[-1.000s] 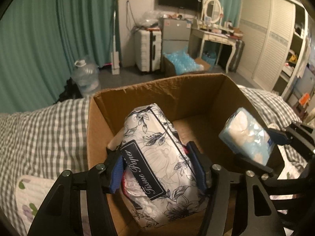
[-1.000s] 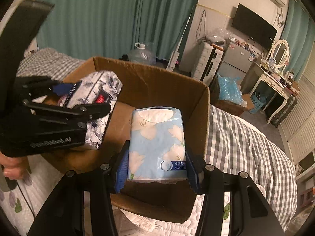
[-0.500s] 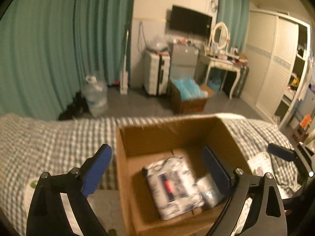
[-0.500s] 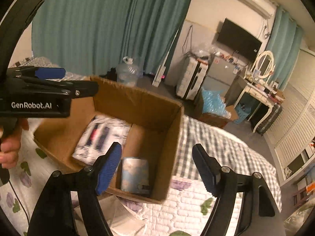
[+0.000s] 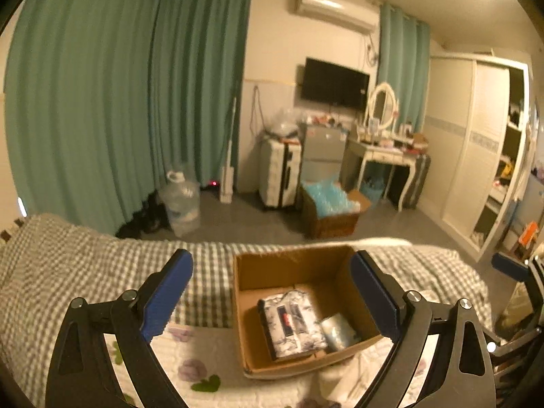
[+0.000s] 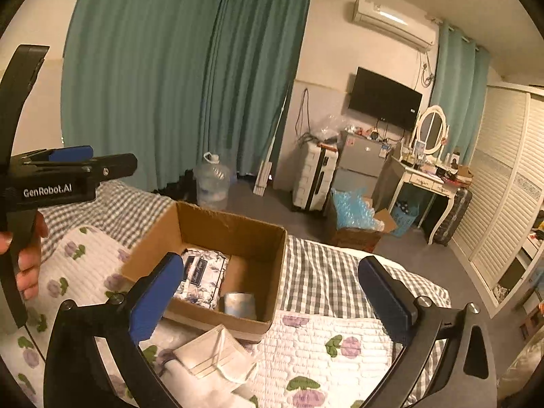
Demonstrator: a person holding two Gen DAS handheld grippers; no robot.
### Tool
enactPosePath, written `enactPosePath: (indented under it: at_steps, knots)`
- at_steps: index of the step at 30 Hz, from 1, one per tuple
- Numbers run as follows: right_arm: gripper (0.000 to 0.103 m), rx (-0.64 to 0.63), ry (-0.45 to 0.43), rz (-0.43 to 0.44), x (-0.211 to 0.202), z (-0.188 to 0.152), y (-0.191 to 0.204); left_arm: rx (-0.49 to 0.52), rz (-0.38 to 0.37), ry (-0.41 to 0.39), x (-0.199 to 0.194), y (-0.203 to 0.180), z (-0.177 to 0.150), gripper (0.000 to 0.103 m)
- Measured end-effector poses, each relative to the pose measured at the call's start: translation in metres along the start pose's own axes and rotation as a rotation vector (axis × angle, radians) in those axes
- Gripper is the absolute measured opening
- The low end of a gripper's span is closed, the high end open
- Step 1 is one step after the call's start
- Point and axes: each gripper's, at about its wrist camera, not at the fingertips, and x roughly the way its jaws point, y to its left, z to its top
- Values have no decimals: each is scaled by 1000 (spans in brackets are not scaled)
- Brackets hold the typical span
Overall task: Organize soft objects
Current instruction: 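Withdraw both tools from the box and reach toward the mask and gloves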
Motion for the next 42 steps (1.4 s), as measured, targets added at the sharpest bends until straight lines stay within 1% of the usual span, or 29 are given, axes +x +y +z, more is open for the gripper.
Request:
enactPosePath:
  at_steps: [5,10,14,17,19,23,25,31,33,37,42]
  knots:
    - [103,-2,-16,7,-39,1,7,4,32,-42,-40,-5,2,95]
    - [103,5,-39,12,-70,0,10,19,70,-79,-70,-11,2,95]
    - [103,1,-57,13,-91,-2,12,41,82,-98,-80,-15,-4,95]
    - [103,6,-62,23,-100,-8,10,74,53,-100,-80,-23,-12,95]
    - [103,2,-62,25,-102,-12,7,78,46,-90,-76,-26,-18,95]
    - [103,3,-57,27,-98,-24,5,66,14,-39,-63,-31,-28,95]
    - [103,13,-34,39,-90,-30,3,69,6,-10,-50,-33,-33,95]
    - [103,67,34,85,-62,-58,-6,75,-6,22,-32,-36,-56,95]
    - [103,82,64,103,-50,-71,-6,78,-9,38,-26,-36,-64,95]
    - [103,74,129,111,-26,-95,-2,83,-13,77,-10,-36,-81,95]
    - [103,76,227,143,9,-127,5,106,3,112,10,-38,-100,94]
